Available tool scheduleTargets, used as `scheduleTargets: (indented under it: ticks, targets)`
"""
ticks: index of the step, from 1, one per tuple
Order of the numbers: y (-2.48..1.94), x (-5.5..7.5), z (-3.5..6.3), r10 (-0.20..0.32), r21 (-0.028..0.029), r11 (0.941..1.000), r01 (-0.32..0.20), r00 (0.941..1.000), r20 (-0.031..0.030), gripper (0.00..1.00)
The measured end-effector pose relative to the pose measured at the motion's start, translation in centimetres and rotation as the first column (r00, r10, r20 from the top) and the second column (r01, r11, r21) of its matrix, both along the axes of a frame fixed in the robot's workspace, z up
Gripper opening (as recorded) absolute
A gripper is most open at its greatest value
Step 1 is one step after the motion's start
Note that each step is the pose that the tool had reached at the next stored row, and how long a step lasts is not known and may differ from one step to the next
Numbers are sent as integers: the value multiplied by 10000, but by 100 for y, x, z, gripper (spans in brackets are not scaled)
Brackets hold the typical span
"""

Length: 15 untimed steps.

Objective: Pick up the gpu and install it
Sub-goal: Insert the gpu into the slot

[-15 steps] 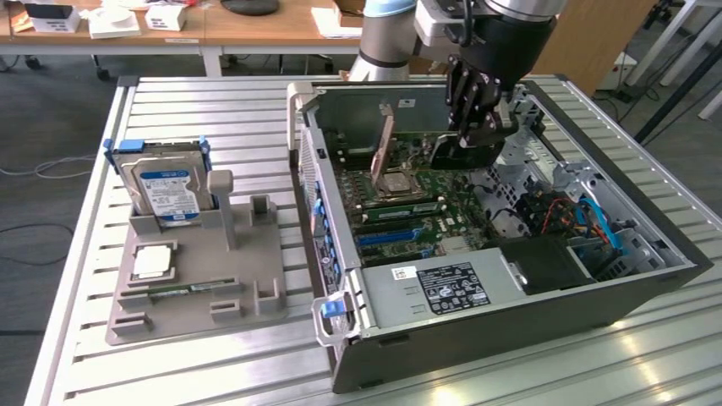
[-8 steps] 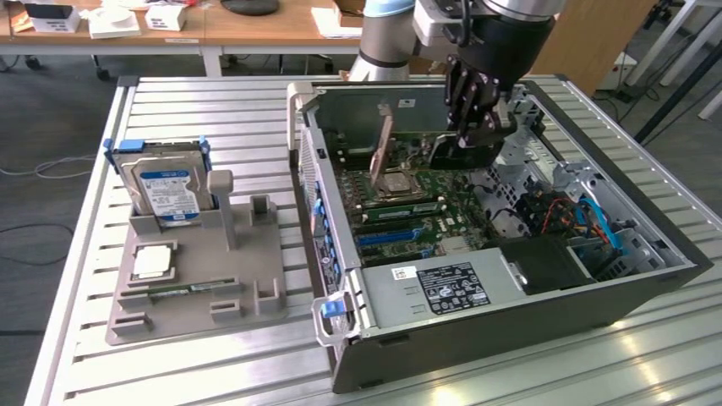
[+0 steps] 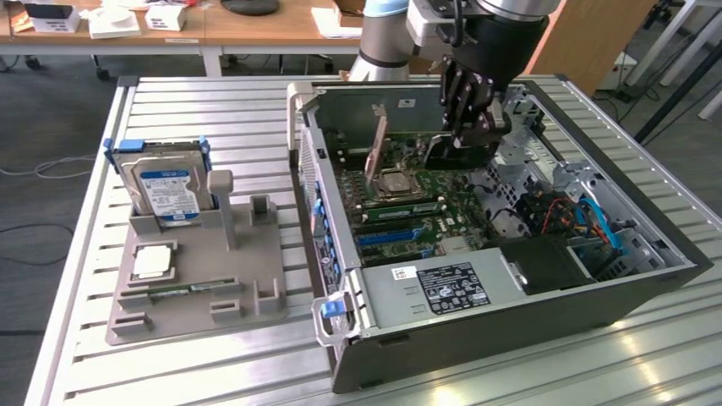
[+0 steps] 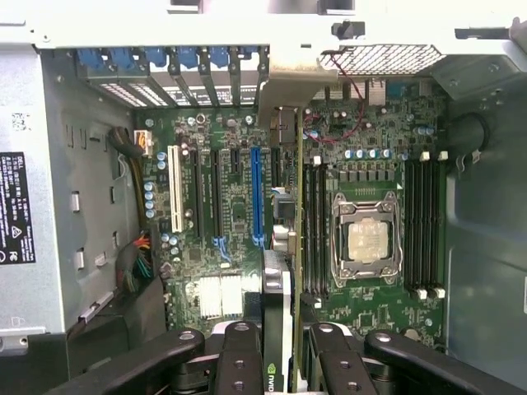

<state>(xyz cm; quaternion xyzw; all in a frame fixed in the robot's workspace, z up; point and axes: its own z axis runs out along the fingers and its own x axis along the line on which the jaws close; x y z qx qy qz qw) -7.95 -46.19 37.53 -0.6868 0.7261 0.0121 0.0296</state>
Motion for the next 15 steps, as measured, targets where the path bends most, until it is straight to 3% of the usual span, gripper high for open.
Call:
scheduleTargets:
  ticks: [2, 8, 15]
  targets:
    - [0, -8, -13, -2, 1, 10000, 2, 10000, -16, 27]
    - [1, -12, -62, -3, -14, 10000, 2, 9999, -159, 27]
    - [0, -11, -68, 39, -14, 10000, -39, 9999, -161, 27]
